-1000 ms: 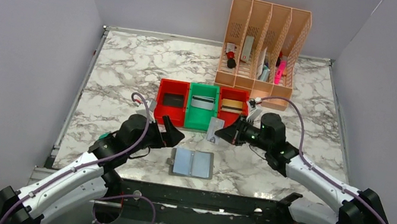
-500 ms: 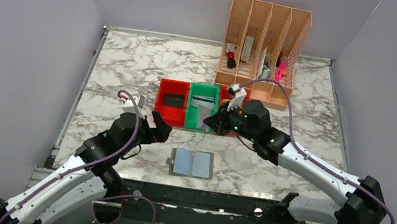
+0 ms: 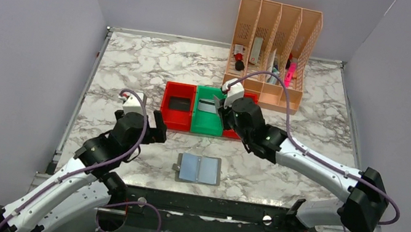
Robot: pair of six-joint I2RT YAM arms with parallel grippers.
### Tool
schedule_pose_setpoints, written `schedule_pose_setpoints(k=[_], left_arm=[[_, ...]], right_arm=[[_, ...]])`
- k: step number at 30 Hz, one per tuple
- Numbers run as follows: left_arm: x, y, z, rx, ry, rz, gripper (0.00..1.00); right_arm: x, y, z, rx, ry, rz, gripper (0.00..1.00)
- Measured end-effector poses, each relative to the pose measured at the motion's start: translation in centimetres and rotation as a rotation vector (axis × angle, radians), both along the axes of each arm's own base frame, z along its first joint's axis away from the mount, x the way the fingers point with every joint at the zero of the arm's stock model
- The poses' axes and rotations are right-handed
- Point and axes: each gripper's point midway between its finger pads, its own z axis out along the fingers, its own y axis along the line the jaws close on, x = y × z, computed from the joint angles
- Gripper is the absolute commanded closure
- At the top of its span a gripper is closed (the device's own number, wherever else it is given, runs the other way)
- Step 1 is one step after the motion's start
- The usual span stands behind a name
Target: Take the credit cards out of the card holder
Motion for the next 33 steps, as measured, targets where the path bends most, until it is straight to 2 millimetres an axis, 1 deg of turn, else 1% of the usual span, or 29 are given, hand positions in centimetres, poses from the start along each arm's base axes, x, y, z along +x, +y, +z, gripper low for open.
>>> schedule_pose_setpoints(k=[4, 7, 11, 14, 18, 20, 26, 33], left_arm=[[0.1, 0.3, -0.8, 0.043, 0.027, 0.005, 0.02], [0.1, 0.3, -1.1, 0.055, 0.037, 0.004, 0.02], [0.1, 0.3, -1.1, 0.057, 0.038, 0.003, 0.02], [0.1, 0.4, -0.9, 0.051, 0.028, 0.006, 0.02], [0.0, 0.6, -0.5, 0.041, 0.01, 0.012, 0.02], [0.0, 0.6, -0.3, 0.035, 0.002, 0.014, 0.02], [0.0, 0.7, -0.1, 0.031, -0.005, 0.017, 0.02], [0.0, 0.7, -0.1, 0.032, -0.005, 0.017, 0.02]], right_arm=[[1.1, -1.0, -0.1, -0.087, -0.06, -0.024, 0.98], [1.4, -0.9, -0.4, -0.127, -0.078, -0.013, 0.98], [2.7, 0.6, -0.4, -0.166, -0.082, 0.004, 0.98], [3.8, 2.0, -0.9, -0.206, -0.078, 0.019, 0.98], [5.1, 2.9, -3.4, -0.313, -0.049, 0.021, 0.98], [5.7, 3.0, -4.8, -0.373, -0.033, 0.019, 0.98], [7.2, 3.2, -8.3, -0.528, -0.033, 0.031, 0.97], [8.8, 2.8, -11.2, -0.669, -0.057, 0.059, 0.97]])
